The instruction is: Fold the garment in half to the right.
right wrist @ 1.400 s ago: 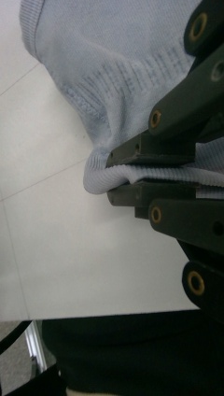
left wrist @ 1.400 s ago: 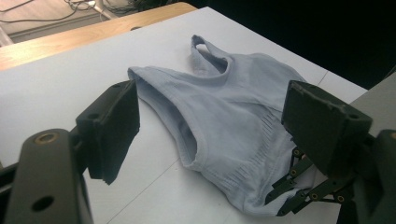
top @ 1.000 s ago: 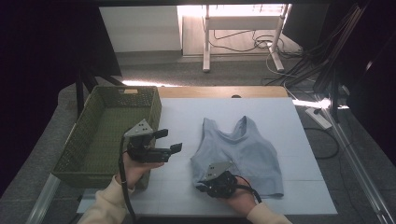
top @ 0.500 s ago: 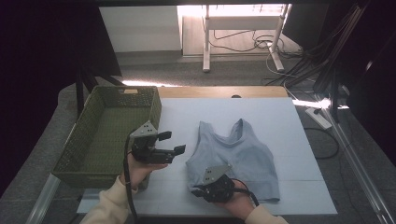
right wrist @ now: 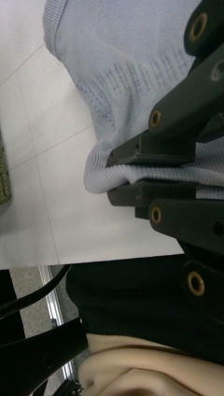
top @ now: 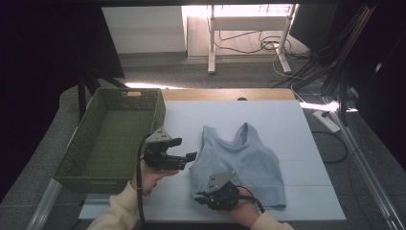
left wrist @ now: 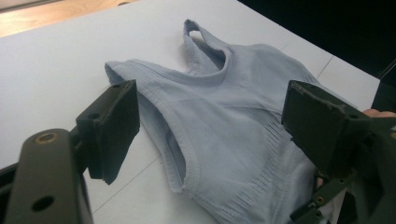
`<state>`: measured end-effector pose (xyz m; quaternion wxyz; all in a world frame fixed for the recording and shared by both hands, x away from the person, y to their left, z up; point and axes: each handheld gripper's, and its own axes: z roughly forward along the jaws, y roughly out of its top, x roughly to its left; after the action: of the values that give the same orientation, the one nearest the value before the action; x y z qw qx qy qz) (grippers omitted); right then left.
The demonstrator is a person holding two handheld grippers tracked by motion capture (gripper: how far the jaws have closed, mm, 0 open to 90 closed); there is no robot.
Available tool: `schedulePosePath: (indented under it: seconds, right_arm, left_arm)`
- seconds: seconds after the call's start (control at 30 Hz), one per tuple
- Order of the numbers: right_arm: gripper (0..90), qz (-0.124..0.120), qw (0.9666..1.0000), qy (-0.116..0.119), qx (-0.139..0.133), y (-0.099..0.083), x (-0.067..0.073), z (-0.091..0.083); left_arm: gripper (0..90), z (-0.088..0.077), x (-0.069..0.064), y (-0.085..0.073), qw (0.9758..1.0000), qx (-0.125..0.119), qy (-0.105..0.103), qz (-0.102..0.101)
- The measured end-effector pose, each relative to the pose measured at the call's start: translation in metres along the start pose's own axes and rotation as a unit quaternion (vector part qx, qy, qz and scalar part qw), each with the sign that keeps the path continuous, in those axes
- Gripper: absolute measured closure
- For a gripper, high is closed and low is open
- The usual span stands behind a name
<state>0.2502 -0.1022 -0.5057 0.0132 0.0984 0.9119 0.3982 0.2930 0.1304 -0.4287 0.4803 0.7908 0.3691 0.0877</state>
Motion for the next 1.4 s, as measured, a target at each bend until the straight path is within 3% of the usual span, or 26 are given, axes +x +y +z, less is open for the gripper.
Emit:
schedulePosePath:
  seconds: [0.6,1.4]
  right_arm:
    - [81.4,-0.009,0.9999,0.008,0.001,0.002,0.007,0.003]
    - [81.2,-0.011,0.9999,0.010,0.000,0.001,0.007,0.004]
  left_arm:
    - [20.1,0.032,-0.002,-0.002,0.9994,0.033,0.007,-0.001]
    - [19.3,0.060,0.014,-0.002,0.9985,0.049,0.020,-0.018]
